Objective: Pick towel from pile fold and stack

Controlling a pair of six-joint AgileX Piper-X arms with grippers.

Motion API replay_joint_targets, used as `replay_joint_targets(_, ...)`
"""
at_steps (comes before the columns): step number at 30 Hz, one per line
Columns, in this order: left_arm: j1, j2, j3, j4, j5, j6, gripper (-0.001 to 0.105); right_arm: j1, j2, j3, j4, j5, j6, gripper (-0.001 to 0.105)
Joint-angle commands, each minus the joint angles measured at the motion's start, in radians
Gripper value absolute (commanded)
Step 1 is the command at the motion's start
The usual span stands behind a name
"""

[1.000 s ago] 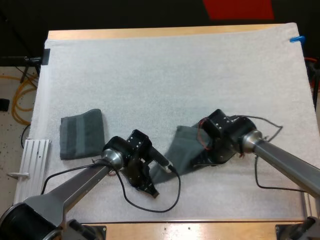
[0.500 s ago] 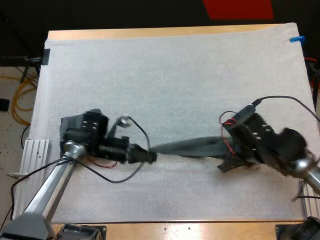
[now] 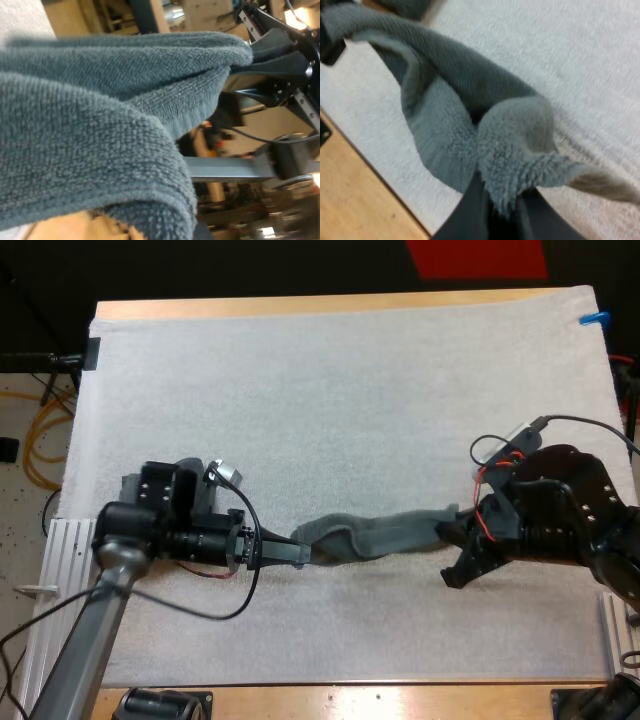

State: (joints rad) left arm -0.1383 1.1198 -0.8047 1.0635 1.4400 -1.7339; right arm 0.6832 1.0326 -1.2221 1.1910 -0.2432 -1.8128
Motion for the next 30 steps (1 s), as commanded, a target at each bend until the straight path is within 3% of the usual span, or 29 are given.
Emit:
replay_joint_targets(1,-0.004,-0.031,-0.021,0.031,-0.035,0.002,0.0,0.006,-0.008,-0.011,0.026,-0.016,0.008,0.0)
replay_joint_targets(14,-0.007,-0.281,-0.039,0.121,-0.435,-0.092,0.0,0.217,-0.008,-0.012,0.162,0.024,0.237,0.0)
replay_joint_targets(19,-0.007,-0.407,-0.039,0.156,-0.469,-0.15,0.0,0.284,-0.024,-0.021,0.177,0.022,0.324,0.0)
replay_joint_targets(22,-0.007,-0.464,-0.039,0.156,-0.563,-0.169,0.0,0.292,-0.025,-0.018,0.175,0.036,0.354,0.0)
replay_joint_targets(24,-0.007,-0.467,-0.036,0.149,-0.622,-0.167,0.0,0.287,-0.004,-0.018,0.173,0.129,0.354,0.0)
replay_joint_targets(27,-0.007,-0.442,0.001,0.096,-0.62,-0.166,0.0,0.262,0.048,-0.012,0.164,0.25,0.341,0.0)
replay_joint_targets(30,-0.007,-0.395,0.049,-0.009,-0.653,-0.162,0.0,0.206,0.107,0.019,0.091,0.266,0.293,0.0)
